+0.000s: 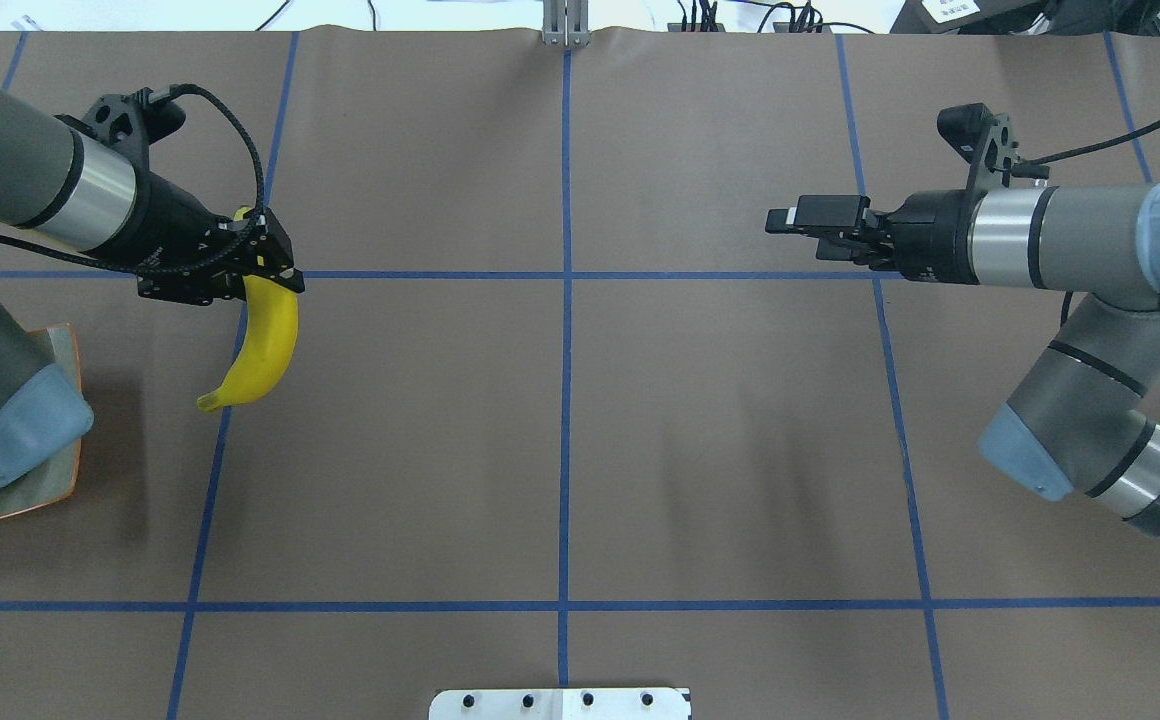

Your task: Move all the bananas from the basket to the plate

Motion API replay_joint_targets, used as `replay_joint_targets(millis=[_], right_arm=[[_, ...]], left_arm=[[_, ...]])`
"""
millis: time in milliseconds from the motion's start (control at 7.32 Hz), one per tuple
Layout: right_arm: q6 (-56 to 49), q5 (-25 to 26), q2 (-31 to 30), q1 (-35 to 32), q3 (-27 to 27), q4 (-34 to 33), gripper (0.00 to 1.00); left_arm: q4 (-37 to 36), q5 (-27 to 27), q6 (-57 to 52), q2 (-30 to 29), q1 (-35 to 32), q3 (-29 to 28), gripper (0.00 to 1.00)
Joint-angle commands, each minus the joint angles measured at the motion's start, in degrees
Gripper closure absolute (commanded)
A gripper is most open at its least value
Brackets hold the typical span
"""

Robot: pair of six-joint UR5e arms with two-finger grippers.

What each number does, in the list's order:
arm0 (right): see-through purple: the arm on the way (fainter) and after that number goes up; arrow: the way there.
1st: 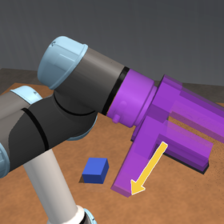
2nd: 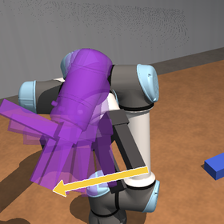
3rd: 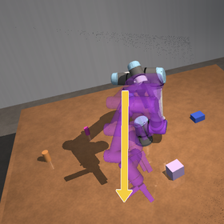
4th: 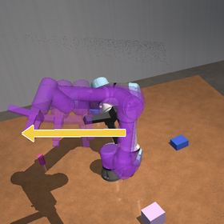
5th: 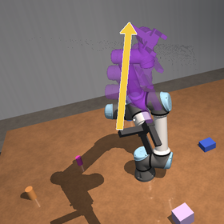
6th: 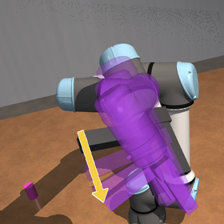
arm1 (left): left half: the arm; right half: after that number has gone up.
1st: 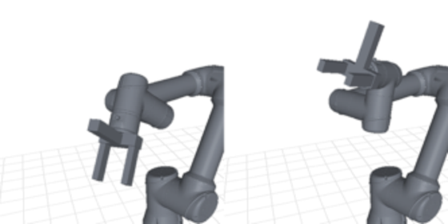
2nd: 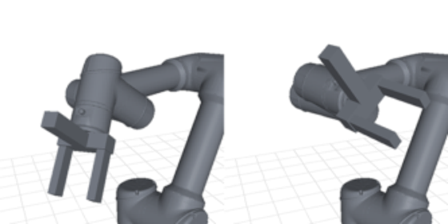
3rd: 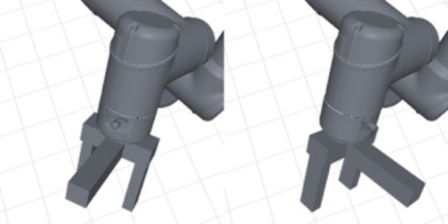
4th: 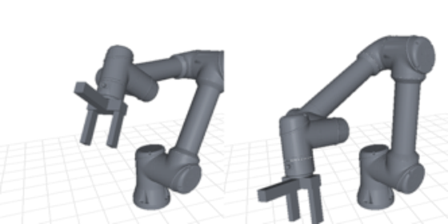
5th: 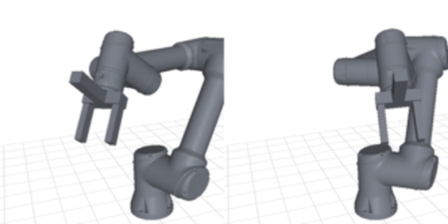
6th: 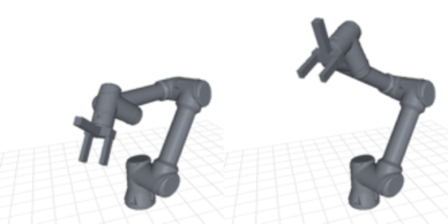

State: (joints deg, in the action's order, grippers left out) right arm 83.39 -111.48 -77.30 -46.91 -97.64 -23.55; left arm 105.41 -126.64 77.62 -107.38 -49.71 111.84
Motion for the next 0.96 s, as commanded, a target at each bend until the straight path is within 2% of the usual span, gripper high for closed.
replay_joint_targets(millis=[0, 137, 273, 546, 683, 820], right_arm=[[-2.1, -0.4, -1.9, -3.9, -0.5, -5.1, 0.0], [-10.3, -1.5, -5.5, -4.9, -0.5, -6.8, 0.0], [-16.0, -6.0, -6.1, -9.7, -0.7, -13.0, 0.0], [-33.2, -17.1, -7.0, -20.6, -0.4, -24.7, 0.0], [-41.9, -19.8, -7.1, -24.0, -0.2, -32.4, 0.0], [-48.6, -19.8, -7.6, -25.4, -0.1, -36.8, 0.0]], left_arm=[[-7.6, 2.5, -2.1, 2.5, 0.9, 2.0, 1.0], [-9.6, 6.1, -6.6, 4.5, 1.2, 2.1, 1.0], [-13.2, 9.8, -12.6, 6.1, 1.5, 2.9, 1.0], [-14.3, 15.2, -21.4, 11.1, 1.7, 4.9, 1.0], [-16.7, 17.6, -21.8, 11.7, 3.5, 4.8, 1.0], [-20.7, 19.7, -22.9, 11.6, 4.0, 4.9, 1.0]])
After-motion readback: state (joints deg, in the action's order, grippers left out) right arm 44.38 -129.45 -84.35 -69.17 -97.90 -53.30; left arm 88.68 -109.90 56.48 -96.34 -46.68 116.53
